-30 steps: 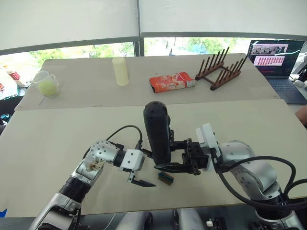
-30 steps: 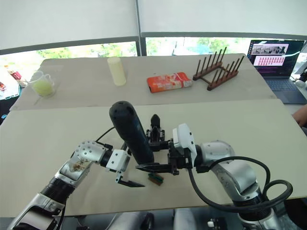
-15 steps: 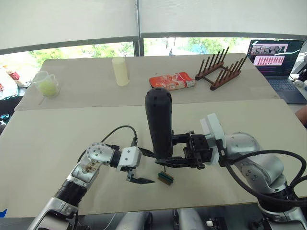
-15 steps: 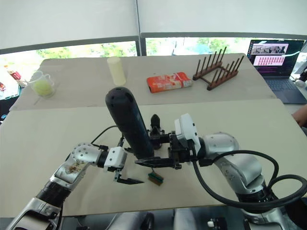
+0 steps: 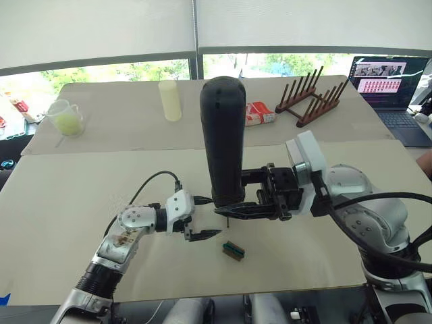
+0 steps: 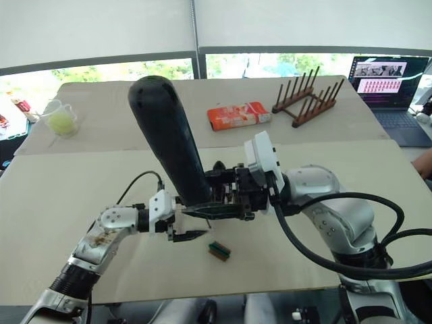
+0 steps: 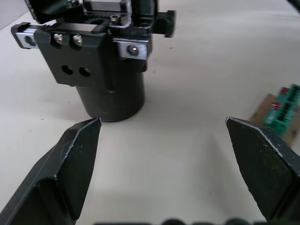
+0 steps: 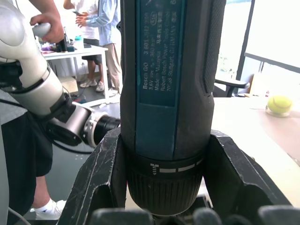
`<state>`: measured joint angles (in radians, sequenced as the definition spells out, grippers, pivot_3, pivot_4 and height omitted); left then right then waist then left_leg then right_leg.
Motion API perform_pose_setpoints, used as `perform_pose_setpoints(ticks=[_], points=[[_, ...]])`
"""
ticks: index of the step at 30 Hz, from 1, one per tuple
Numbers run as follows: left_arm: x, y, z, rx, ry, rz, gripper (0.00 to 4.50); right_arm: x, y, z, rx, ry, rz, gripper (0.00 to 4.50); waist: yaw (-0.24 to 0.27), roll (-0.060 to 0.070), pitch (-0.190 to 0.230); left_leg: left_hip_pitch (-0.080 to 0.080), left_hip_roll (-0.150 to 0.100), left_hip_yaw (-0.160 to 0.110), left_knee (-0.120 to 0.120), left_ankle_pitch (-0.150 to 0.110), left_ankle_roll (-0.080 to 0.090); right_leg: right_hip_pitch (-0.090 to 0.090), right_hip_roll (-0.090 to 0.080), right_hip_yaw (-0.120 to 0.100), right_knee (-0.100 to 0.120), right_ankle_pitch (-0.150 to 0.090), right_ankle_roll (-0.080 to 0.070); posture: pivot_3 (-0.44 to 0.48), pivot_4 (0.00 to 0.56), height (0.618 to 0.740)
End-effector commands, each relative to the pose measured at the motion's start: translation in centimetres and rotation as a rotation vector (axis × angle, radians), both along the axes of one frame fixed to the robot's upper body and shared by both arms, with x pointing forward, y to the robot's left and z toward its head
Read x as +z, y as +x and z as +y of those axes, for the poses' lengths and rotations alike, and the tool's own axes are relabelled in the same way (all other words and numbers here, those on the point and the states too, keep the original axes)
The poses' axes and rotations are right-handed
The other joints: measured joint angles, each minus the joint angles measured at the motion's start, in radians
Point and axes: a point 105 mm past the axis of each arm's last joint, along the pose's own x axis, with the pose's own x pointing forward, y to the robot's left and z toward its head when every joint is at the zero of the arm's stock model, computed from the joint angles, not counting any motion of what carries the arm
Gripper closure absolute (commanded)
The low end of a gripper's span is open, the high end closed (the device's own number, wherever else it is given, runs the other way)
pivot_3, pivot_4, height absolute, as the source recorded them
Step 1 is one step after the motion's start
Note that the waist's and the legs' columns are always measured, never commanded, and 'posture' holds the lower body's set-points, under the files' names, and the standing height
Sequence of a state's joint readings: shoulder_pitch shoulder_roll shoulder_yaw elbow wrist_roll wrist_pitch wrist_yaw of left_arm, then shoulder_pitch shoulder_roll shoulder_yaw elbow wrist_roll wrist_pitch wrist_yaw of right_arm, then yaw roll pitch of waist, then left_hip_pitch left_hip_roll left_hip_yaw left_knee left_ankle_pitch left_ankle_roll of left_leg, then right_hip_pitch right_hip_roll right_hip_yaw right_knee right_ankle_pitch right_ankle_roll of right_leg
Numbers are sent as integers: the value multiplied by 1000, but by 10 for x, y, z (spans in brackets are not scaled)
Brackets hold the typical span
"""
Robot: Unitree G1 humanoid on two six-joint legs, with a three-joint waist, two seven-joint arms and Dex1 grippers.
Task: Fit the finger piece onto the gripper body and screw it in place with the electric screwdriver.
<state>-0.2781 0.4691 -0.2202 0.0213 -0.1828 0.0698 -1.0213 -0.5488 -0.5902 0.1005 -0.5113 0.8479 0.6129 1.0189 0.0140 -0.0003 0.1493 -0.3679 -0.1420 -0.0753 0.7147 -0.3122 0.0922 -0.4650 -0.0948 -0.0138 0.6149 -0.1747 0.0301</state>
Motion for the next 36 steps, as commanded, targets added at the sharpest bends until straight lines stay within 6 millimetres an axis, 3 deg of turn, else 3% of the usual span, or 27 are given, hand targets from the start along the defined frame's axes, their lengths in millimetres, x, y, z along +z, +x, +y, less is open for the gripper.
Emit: perform_pose_setpoints(ticks=[1, 8, 15, 18, 21, 29, 36], points=[[5, 14, -9, 64, -19, -43, 0, 18, -3, -2, 13, 46, -50, 2604, 1, 0, 0, 0, 0, 0, 0, 0, 0, 0, 0, 0, 0, 0, 0, 0, 150, 740], [4, 28, -32, 119, -72, -28, 0, 18, -1, -2, 8, 36, -50, 2604, -1, 0, 0, 0, 0, 0, 0, 0, 0, 0, -1, 0, 0, 0, 0, 0, 150, 740], [0, 36, -39, 127, -77, -15, 0, 17, 1, -4, -6, 28, -49, 2604, 0, 0, 0, 0, 0, 0, 1, 0, 0, 0, -2, 0, 1, 0, 0, 0, 150, 740], [1, 39, -41, 104, -83, -18, 860, 17, 2, -4, -14, 26, -50, 2604, 1, 0, 0, 0, 0, 0, 1, 0, 0, 0, -2, 0, 1, 0, 0, 0, 150, 740], [5, 37, -48, -3, -102, -6, 2193, 17, 1, -5, -17, 28, -51, 2604, 1, 0, 0, 0, 0, 0, 1, 0, 0, 0, -2, 0, 1, 0, 0, 0, 150, 740], [19, 37, -63, -298, -29, -47, 2175, 20, -5, -7, -2, 27, -32, 2604, 1, 0, 0, -1, -1, 0, 1, 0, 0, -1, -2, -1, 0, 0, 0, 0, 150, 740], [19, 48, -70, -364, 42, -70, 2175, 18, -7, -7, -10, 20, -28, 2604, -2, -1, 0, -2, -1, 0, 1, 0, 0, -1, -6, -1, 0, 0, 0, 0, 150, 740]])
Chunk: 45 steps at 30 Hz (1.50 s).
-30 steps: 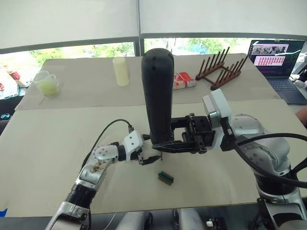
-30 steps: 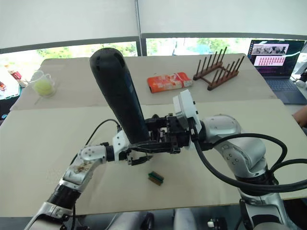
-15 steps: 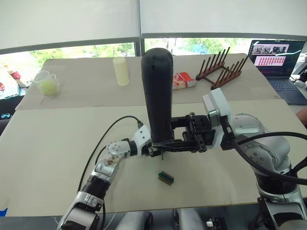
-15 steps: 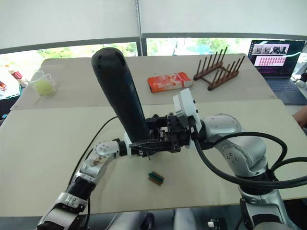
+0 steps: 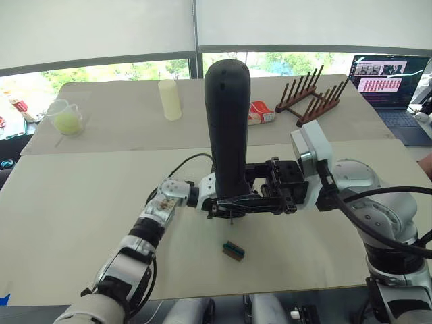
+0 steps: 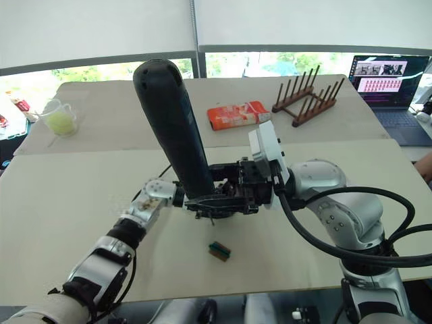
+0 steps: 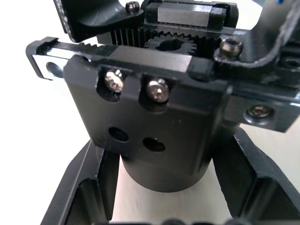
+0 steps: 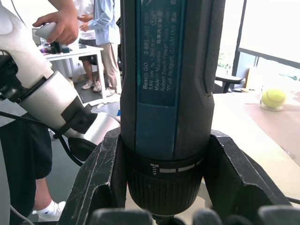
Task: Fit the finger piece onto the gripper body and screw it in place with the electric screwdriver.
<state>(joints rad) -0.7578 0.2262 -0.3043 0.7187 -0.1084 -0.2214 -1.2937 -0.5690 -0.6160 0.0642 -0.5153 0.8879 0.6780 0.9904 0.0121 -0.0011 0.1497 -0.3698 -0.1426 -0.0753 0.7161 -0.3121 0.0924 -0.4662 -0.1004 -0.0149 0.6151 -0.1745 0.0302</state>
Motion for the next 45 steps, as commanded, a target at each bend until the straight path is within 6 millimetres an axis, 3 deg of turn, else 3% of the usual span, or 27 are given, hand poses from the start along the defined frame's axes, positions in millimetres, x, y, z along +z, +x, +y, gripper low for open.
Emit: perform_pose_setpoints(ticks=[1, 5, 6, 11, 18, 31, 34, 37, 45], points=[[9, 8, -3, -11, 7, -65, 2175, 13, -10, -2, 22, 36, -54, 2604, 0, 0, 0, 0, 0, 0, 0, 0, 0, 0, 0, 0, 0, 0, 0, 0, 150, 740], [3, 10, 6, 28, 18, -40, 216, 11, -10, -2, 11, 36, -52, 2604, -1, 0, 0, 0, 0, 0, 0, 0, 0, 0, 0, 1, 1, 0, 0, 0, 150, 740], [1, 9, 9, 41, 16, -41, 0, 11, -10, -2, 9, 36, -52, 2604, -1, 0, 0, 0, 0, 0, 0, 0, 0, 0, 0, 1, 1, 0, 0, 0, 150, 740], [2, 3, 18, 151, -49, -18, 0, 10, -8, -2, -1, 41, -49, 2604, -2, 0, 0, 0, 0, 0, 0, 0, 0, -1, 0, 2, 1, 0, 0, 0, 150, 740], [-5, -15, 13, 245, -101, 21, 0, 11, -6, -1, -5, 43, -48, 2604, 2, 0, 0, 0, 0, 0, 0, 0, 0, 0, 1, 2, 1, 0, 0, 0, 150, 740], [-6, -11, 1, 321, -132, -3, 0, 12, -2, -1, -18, 44, -50, 2604, 2, 0, 0, 0, 0, 0, 0, 0, 0, 0, 2, 1, 1, 0, 0, 0, 150, 740], [-6, -13, 0, 303, -137, -11, 883, 12, -2, -1, -25, 44, -55, 2604, 2, 0, 0, 0, 0, 0, 0, 0, 0, 0, 2, 1, 1, 0, 0, 0, 150, 740], [-7, -14, 1, 290, -128, -14, 2228, 15, 1, -2, -36, 50, -70, 2604, 2, 0, 0, 0, 0, 0, 0, 0, 0, 0, 2, 1, 1, 0, 0, 0, 150, 740], [-10, -12, 2, 266, -107, -20, 2227, 23, 14, -4, -105, 55, -145, 2604, 2, 0, 0, 0, 0, 0, 0, 0, 0, 0, 2, 1, 1, 0, 0, 0, 150, 740]])
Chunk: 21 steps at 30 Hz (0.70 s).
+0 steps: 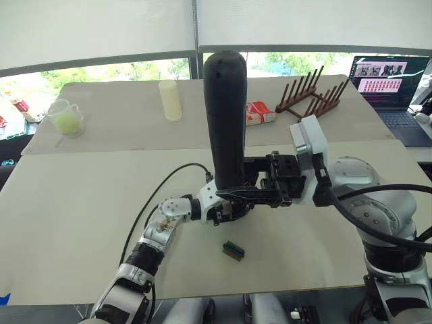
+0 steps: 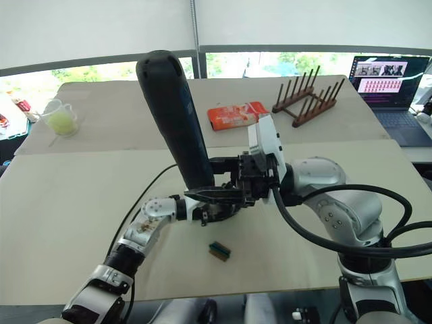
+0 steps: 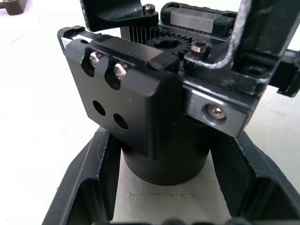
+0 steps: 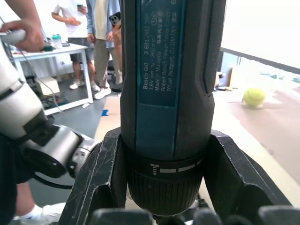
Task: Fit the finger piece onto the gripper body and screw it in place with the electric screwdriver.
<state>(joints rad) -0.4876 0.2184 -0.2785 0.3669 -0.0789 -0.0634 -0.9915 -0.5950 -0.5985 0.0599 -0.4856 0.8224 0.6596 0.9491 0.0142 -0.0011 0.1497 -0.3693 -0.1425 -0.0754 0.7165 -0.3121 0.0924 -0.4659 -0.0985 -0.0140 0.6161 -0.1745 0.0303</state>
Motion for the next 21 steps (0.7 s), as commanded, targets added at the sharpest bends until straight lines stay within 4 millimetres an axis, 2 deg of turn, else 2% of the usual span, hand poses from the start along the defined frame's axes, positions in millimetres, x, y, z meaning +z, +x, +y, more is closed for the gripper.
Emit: perform_pose_setpoints(ticks=[1, 21], points=[[5, 2, -2, -20, 3, -29, 2227, 19, 0, -3, -15, 40, -111, 2604, -1, 0, 0, 0, 0, 0, 0, 0, 0, 0, 0, 0, 0, 0, 0, 0, 150, 740], [7, 2, -2, -21, -3, -34, 2227, 18, 10, -3, -46, 36, -153, 2604, -1, 0, 0, 0, 0, 0, 0, 0, 0, 0, 0, 0, 0, 0, 0, 0, 150, 740]])
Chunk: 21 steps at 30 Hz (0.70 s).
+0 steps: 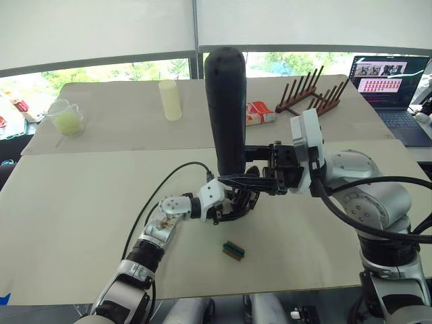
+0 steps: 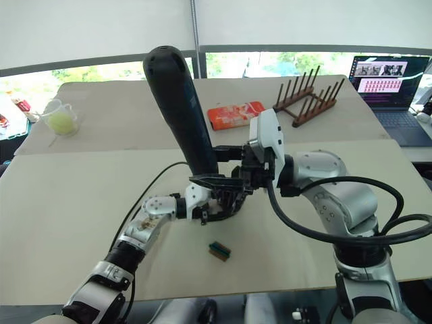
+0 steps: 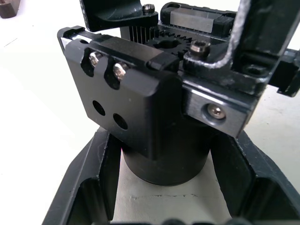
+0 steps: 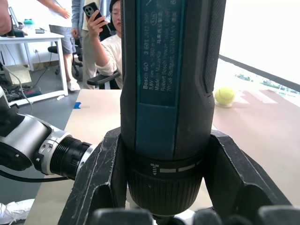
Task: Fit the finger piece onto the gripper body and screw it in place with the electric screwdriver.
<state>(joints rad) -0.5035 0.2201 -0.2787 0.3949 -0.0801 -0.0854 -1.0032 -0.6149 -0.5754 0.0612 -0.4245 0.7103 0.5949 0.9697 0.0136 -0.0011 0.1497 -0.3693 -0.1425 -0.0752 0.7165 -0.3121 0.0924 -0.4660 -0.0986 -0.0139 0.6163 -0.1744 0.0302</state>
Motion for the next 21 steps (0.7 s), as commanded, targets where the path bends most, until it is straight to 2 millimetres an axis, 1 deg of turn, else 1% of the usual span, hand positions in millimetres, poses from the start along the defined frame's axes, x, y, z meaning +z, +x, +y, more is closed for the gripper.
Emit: perform_pose_setpoints(ticks=[1, 21], points=[[7, 1, -2, -9, -8, -26, 2227, 16, -7, 1, 26, 35, -88, 2604, 0, 0, 0, 0, 0, 0, 0, 0, 0, 0, 0, 0, 0, 0, 0, 0, 150, 740], [8, -1, -1, -13, -8, -30, 2227, 12, -3, 1, 26, 27, -87, 2604, -1, 0, 0, 0, 0, 0, 0, 0, 0, 0, 0, 0, 0, 0, 0, 0, 150, 740]])
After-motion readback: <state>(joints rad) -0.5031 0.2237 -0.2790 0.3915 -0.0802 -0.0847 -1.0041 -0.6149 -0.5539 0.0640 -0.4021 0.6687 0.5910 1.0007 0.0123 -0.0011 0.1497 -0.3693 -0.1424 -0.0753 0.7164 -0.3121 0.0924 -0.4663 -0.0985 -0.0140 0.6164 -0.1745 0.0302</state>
